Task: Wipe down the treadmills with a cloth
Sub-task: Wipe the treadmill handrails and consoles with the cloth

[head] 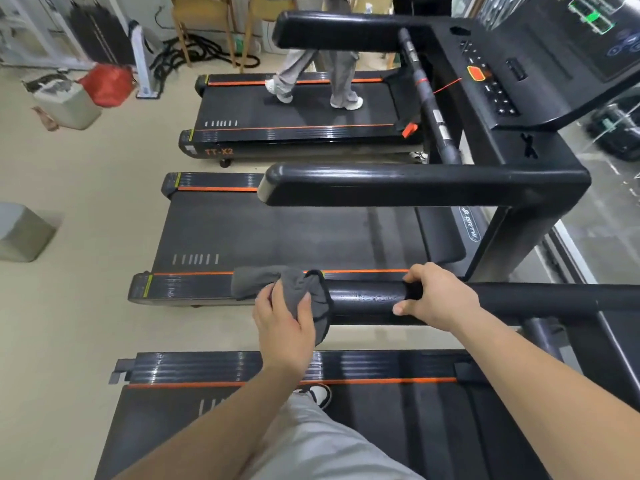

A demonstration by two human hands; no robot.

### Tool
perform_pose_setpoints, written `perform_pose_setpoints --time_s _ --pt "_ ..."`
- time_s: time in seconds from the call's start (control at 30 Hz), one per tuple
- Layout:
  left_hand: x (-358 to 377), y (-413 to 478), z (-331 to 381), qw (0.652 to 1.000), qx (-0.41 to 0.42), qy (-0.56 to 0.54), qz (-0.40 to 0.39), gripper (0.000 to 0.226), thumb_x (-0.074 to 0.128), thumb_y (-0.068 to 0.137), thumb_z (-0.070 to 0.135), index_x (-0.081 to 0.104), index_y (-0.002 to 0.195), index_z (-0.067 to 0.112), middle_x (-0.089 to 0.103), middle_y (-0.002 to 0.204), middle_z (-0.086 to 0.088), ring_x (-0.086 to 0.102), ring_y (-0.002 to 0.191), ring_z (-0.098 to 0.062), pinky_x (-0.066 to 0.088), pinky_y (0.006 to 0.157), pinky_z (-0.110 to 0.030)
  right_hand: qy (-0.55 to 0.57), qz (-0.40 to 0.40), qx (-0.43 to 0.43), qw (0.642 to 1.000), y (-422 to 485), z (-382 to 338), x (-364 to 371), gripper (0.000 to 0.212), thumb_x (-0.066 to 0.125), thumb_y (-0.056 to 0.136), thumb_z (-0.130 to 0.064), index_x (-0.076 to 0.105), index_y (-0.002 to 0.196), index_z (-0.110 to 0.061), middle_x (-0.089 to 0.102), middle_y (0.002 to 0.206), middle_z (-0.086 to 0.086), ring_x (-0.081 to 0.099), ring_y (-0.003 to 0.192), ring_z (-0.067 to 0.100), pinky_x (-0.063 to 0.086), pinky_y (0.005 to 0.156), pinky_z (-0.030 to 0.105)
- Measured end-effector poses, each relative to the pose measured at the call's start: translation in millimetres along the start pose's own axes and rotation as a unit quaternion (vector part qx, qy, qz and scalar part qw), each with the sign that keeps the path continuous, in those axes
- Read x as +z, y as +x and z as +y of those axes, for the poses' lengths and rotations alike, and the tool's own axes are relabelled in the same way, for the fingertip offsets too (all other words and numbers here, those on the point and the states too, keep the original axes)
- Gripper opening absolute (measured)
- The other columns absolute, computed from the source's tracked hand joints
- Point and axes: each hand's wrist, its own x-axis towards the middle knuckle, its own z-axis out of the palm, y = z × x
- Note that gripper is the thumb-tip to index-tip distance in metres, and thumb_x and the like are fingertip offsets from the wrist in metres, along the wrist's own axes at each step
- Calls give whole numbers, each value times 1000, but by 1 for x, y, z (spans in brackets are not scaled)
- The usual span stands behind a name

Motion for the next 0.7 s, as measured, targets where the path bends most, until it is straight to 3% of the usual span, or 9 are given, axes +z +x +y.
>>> perform_pose_setpoints --time_s 0.1,0.23,0.3,0.33,0.4,0.47,0.53,0.6,0.7 --pt "-11 56 10 982 78 148 -83 53 35 98 56 59 126 18 63 123 -13 57 115 -36 47 100 -46 -4 3 0 1000 2 1 -1 61 84 74 -55 57 125 -35 57 124 -12 55 116 17 51 85 40" --pt "-14 120 44 928 -7 211 -308 53 33 102 51 62 127 15 64 134 -13 58 119 -35 44 94 -39 -6 -2 1 1000 1 -2 -5 64 85 72 -56 57 126 -35 58 122 -11 57 112 18 52 84 40" --pt "-10 115 51 920 -12 248 -303 52 32 101 49 62 127 15 63 134 -14 59 118 -36 45 93 -40 2 -4 3 1000 -2 -2 0 64 85 74 -55 57 127 -34 57 122 -11 56 113 17 53 88 42" --pt "-6 102 51 922 22 293 -253 52 31 101 51 61 126 16 64 129 -14 60 115 -37 46 92 -42 6 -1 2 1000 -3 0 2 64 85 75 -54 56 128 -33 56 123 -11 55 115 17 53 89 43" --pt "2 58 53 903 142 382 -138 50 33 100 55 61 118 18 66 113 -11 62 103 -38 48 86 -45 7 7 -6 1000 -3 3 4 63 83 78 -53 54 131 -33 53 124 -12 52 120 15 51 91 43" --pt "7 21 59 875 246 402 -113 48 40 97 58 59 120 21 64 111 -7 59 101 -36 46 89 -49 -4 8 -14 1000 -3 5 4 63 80 80 -55 52 132 -34 52 126 -13 50 122 14 52 92 43" --pt "15 13 64 858 300 394 -135 53 42 95 60 55 131 23 62 119 -6 56 106 -35 43 95 -52 -18 8 -18 1000 -3 5 4 60 79 81 -53 51 132 -35 52 127 -13 51 121 15 52 92 44" --pt "25 26 79 844 325 393 -164 54 38 97 63 55 131 25 64 116 -6 60 103 -35 44 85 -47 -25 14 -25 999 -1 5 4 56 80 81 -50 52 129 -36 53 126 -12 52 119 15 53 92 44" --pt "42 66 109 843 275 355 -296 59 25 100 65 57 130 25 67 122 -7 64 110 -33 43 82 -43 -20 8 -27 999 2 5 4 54 81 78 -53 54 122 -37 53 121 -12 52 116 15 53 90 45"
